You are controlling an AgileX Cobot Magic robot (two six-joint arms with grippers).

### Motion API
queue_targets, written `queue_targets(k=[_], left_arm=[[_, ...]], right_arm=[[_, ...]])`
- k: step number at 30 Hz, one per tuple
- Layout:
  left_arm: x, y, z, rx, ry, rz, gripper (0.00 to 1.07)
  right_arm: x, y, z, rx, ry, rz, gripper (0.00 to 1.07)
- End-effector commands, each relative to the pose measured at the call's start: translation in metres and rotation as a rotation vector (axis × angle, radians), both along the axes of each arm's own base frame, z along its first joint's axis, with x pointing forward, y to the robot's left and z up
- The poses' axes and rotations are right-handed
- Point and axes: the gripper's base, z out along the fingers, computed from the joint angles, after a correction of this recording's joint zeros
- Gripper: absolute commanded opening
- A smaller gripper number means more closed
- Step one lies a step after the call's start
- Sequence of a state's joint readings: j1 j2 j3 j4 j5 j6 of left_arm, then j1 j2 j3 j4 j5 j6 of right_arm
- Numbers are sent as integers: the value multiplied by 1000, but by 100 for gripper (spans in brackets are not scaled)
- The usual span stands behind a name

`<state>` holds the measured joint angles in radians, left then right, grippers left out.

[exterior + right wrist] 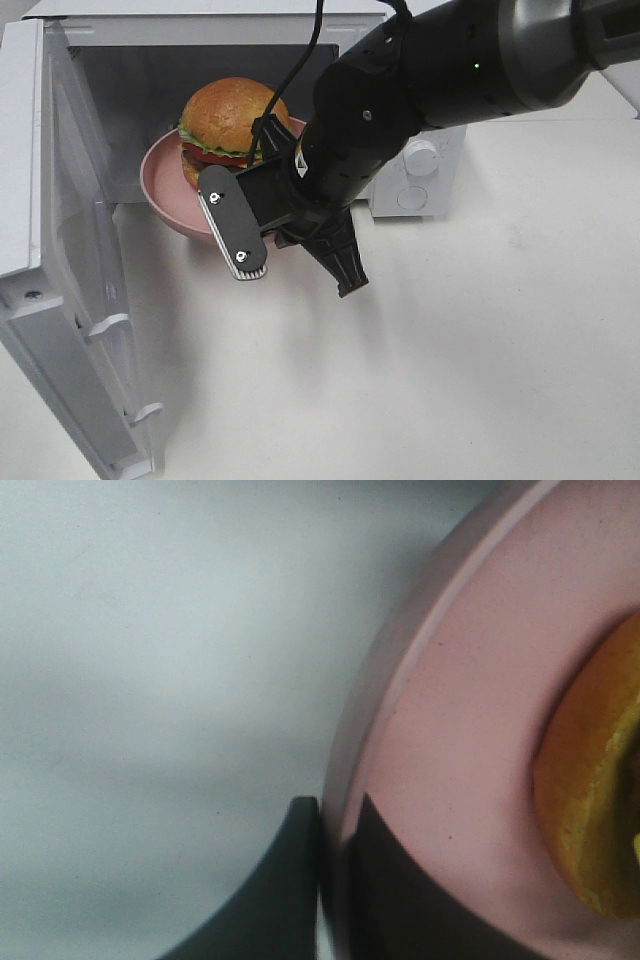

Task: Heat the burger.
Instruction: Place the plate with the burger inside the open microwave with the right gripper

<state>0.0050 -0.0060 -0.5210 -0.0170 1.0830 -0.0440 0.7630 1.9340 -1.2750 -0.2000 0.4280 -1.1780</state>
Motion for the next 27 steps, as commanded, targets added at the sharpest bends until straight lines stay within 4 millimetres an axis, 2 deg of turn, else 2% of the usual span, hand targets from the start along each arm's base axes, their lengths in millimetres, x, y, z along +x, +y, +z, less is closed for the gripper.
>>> queue_targets(k=[1, 19, 27], left_arm=[[-2, 0, 0, -9, -26, -6, 102], [-2, 0, 0, -9, -26, -6, 102], [-2, 0, 0, -9, -26, -6, 102]], right_arm=[[9, 4, 11, 41, -53, -2, 0], [37, 25, 15, 36, -60, -85, 0], [47, 34, 8, 41, -52, -112, 0]])
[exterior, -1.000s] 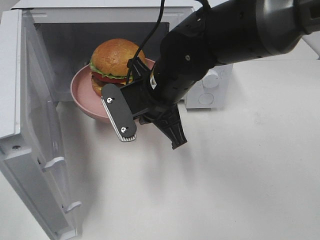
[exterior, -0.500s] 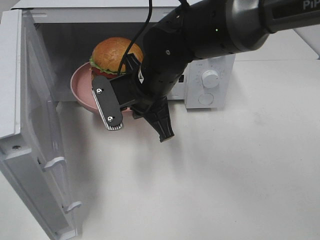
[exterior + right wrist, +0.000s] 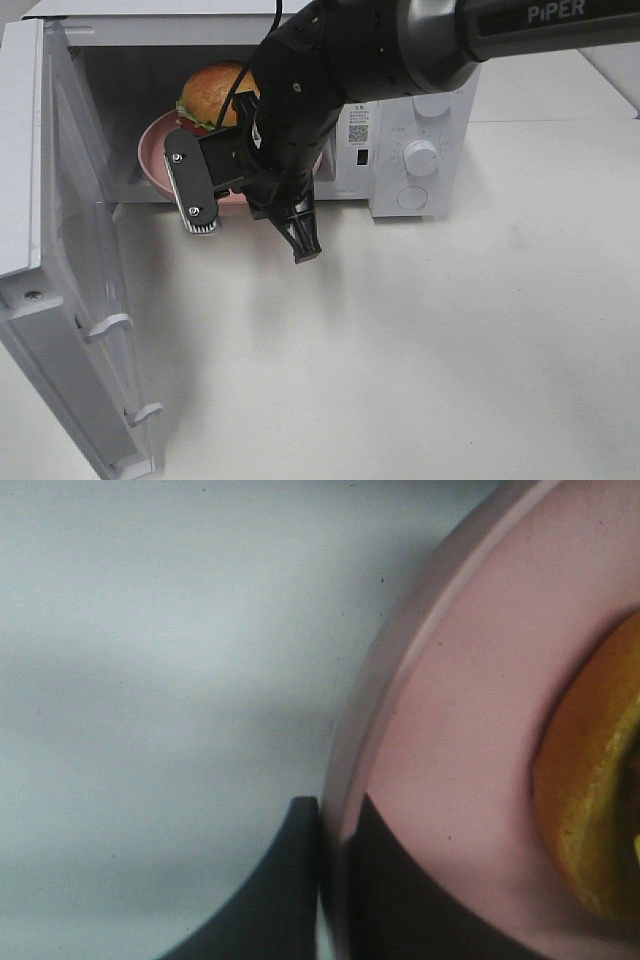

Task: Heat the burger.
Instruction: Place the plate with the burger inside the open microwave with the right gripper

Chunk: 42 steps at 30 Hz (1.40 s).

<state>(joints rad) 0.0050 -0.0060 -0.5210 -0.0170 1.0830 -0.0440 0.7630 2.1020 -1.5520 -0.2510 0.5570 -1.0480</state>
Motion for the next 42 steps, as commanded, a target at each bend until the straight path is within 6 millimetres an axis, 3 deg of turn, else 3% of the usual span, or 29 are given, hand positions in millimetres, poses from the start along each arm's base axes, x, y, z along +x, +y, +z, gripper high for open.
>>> queue_targets(k=[1, 28, 42], left_arm=[[-2, 0, 0, -9, -26, -6, 102], [-2, 0, 0, -9, -26, -6, 102], [-2, 0, 0, -9, -26, -6, 102]], right_arm=[[9, 4, 9, 37, -54, 1, 0], [35, 25, -2, 41, -58, -61, 0], [63, 27, -4, 64, -79, -109, 0]])
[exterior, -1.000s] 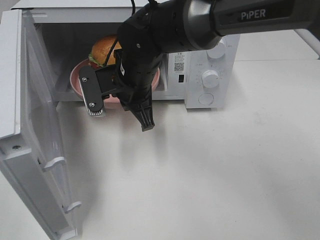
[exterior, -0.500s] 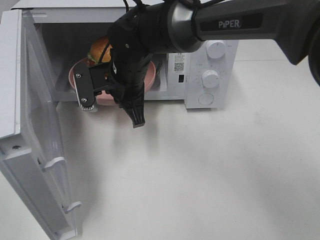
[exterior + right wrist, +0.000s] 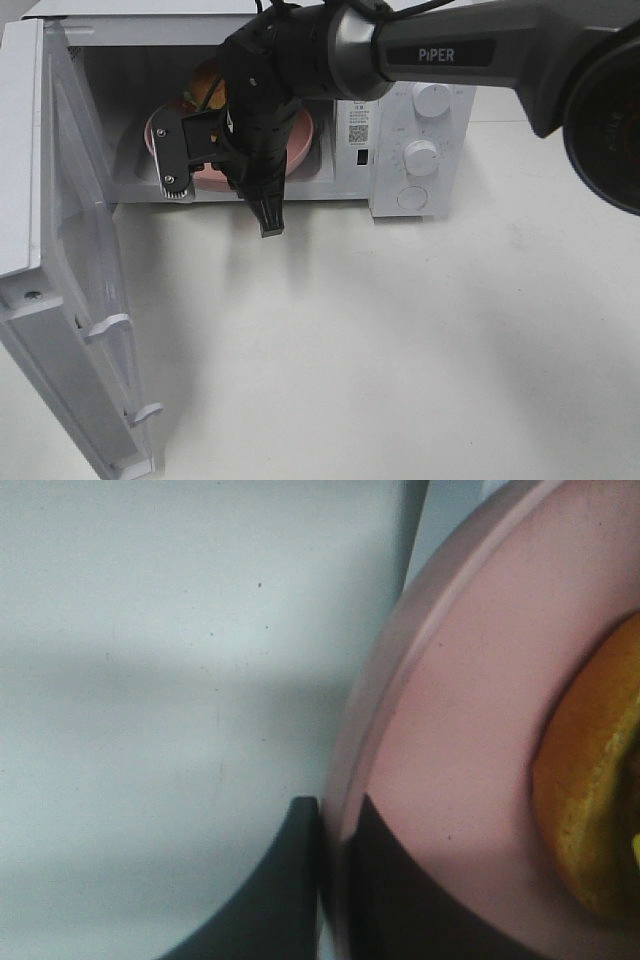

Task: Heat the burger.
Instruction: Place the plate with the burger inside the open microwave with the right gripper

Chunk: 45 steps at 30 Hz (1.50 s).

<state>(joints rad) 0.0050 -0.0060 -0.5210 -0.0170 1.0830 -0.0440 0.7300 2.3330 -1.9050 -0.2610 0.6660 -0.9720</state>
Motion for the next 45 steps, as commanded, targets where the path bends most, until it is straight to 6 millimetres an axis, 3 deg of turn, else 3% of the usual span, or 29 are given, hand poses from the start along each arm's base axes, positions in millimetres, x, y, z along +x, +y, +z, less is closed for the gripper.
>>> queue_targets(k=[1, 18, 29, 38, 45], left_arm=[[-2, 0, 0, -9, -26, -6, 102], [-2, 0, 0, -9, -26, -6, 102], [-2, 0, 0, -9, -26, -6, 102], [-2, 0, 0, -9, -26, -6, 102], [-2, 0, 0, -9, -26, -6, 102]], right_arm=[[9, 2, 12, 30, -70, 12, 0], [34, 9, 9, 73, -131, 4, 0], [38, 11, -8, 76, -134, 15, 0], [44, 16, -6, 126, -147, -29, 0], [43, 16, -6, 123, -134, -35, 7]])
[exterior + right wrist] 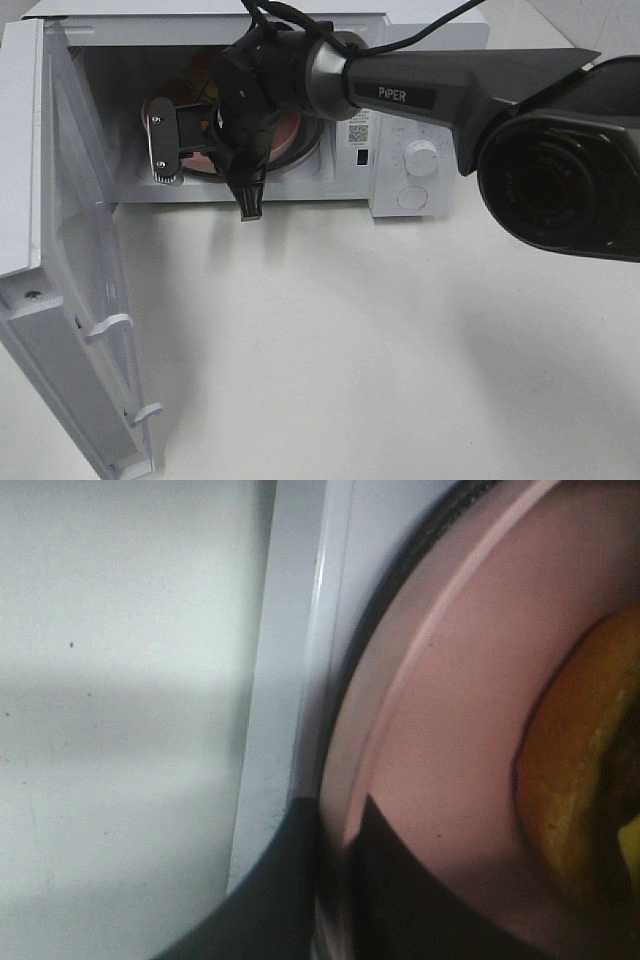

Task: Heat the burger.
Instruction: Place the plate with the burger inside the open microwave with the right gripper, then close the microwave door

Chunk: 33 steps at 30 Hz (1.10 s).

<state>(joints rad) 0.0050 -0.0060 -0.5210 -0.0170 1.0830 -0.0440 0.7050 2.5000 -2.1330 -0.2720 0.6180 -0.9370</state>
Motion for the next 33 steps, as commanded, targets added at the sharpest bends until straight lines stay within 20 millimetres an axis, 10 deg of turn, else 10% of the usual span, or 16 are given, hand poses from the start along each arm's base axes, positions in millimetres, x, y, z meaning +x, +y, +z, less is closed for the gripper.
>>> queue_targets(k=[1, 33], left_arm=[[-2, 0, 0, -9, -26, -6, 102], [-2, 0, 0, -9, -26, -6, 102]], right_arm=[[6, 0, 13, 39, -57, 4, 7], [-11, -9, 25, 72, -86, 38, 76]])
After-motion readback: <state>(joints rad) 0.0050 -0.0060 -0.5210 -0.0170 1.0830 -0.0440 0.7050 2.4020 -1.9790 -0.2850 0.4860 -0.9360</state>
